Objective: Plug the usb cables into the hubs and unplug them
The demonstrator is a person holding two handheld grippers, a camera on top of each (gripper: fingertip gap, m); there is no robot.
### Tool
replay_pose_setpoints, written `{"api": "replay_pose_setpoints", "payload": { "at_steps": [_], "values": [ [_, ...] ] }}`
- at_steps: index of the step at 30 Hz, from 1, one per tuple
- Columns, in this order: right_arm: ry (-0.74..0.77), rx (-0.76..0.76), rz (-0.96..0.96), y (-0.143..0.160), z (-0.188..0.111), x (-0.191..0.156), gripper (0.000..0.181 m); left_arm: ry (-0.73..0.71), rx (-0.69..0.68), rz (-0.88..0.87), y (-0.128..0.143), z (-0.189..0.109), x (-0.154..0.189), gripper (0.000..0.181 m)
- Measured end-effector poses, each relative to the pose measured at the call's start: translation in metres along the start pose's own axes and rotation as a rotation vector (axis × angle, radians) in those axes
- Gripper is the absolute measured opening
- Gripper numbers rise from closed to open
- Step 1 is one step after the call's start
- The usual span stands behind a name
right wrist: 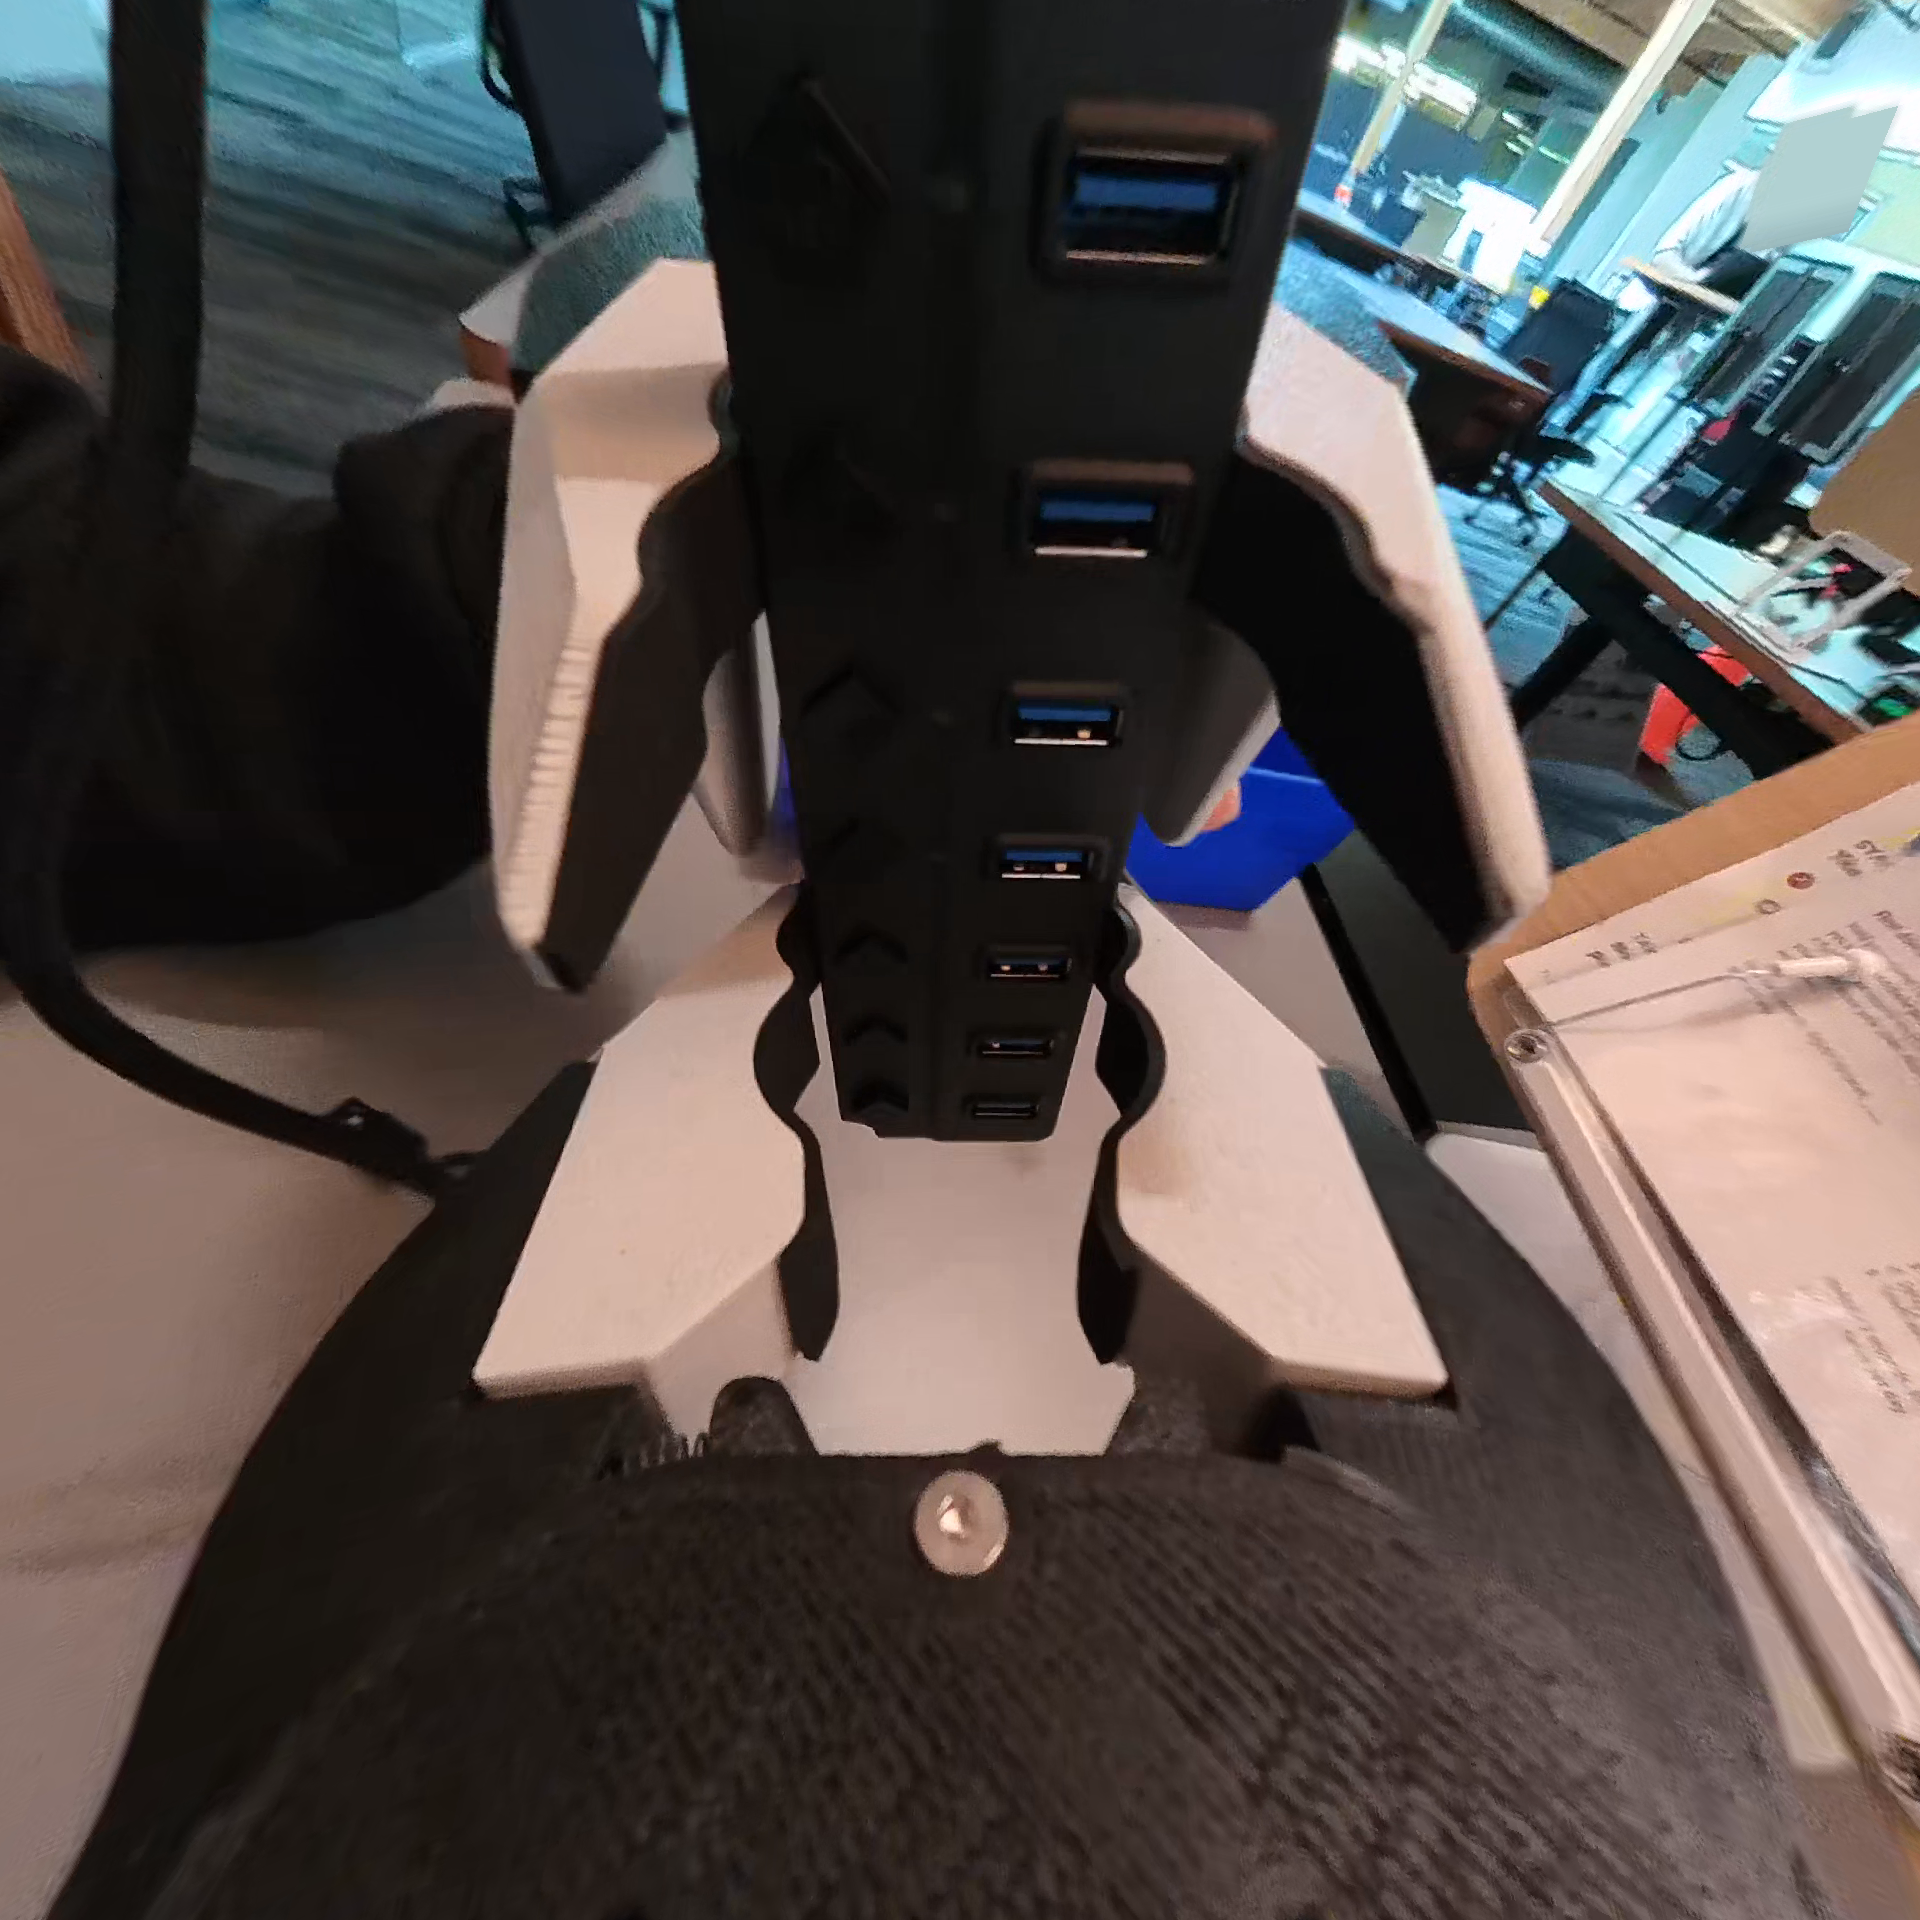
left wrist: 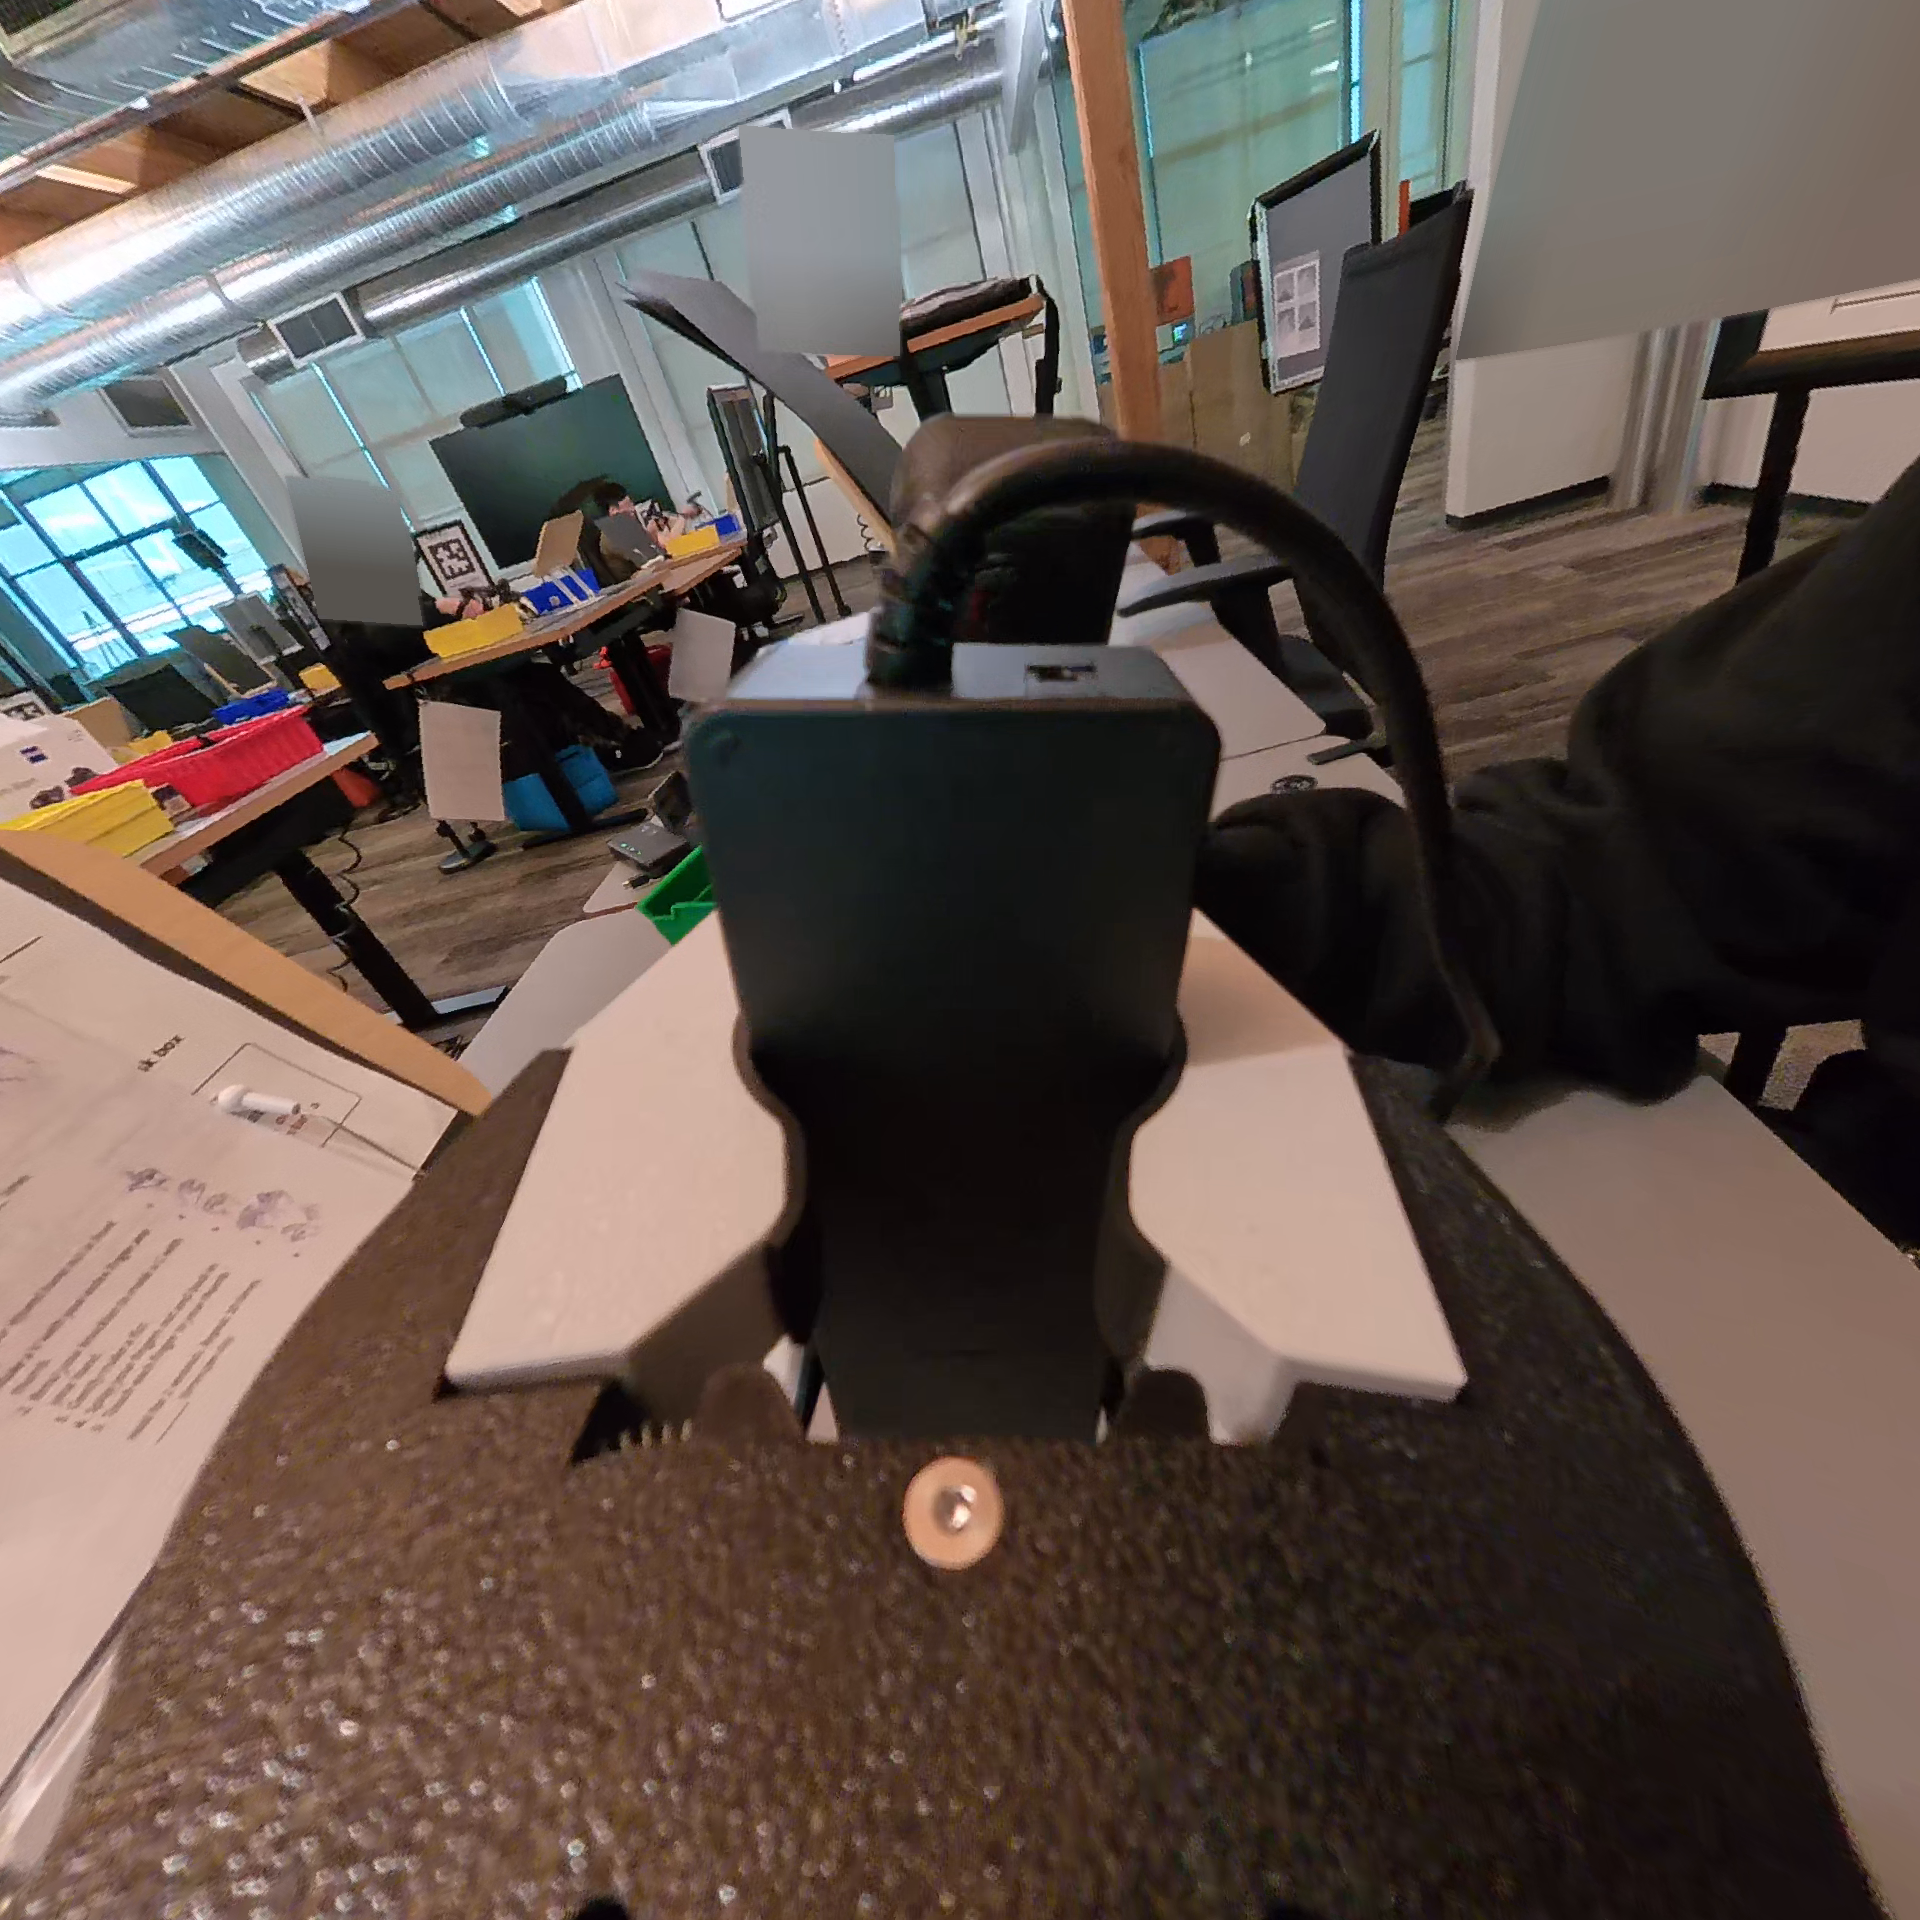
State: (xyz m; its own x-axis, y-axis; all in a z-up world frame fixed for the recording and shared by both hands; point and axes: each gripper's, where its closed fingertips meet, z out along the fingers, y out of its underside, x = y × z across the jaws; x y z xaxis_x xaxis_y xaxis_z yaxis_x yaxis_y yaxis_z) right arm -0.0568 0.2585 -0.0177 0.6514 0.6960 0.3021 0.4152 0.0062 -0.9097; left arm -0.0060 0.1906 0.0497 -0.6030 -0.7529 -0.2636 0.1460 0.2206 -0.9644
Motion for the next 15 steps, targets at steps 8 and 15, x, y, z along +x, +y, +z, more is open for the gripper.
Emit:
{"api": "replay_pose_setpoints", "payload": {
  "at_steps": [8,15],
  "values": [
    [0.143,0.008,-0.097,-0.009,-0.032,0.024,0.052,-0.174,-0.133,0.052,0.015,-0.013,-0.023,0.078],
    [0.057,0.025,-0.119,-0.008,-0.054,0.014,0.052,-0.140,-0.170,0.171,0.018,-0.019,-0.013,0.072]
  ]
}}
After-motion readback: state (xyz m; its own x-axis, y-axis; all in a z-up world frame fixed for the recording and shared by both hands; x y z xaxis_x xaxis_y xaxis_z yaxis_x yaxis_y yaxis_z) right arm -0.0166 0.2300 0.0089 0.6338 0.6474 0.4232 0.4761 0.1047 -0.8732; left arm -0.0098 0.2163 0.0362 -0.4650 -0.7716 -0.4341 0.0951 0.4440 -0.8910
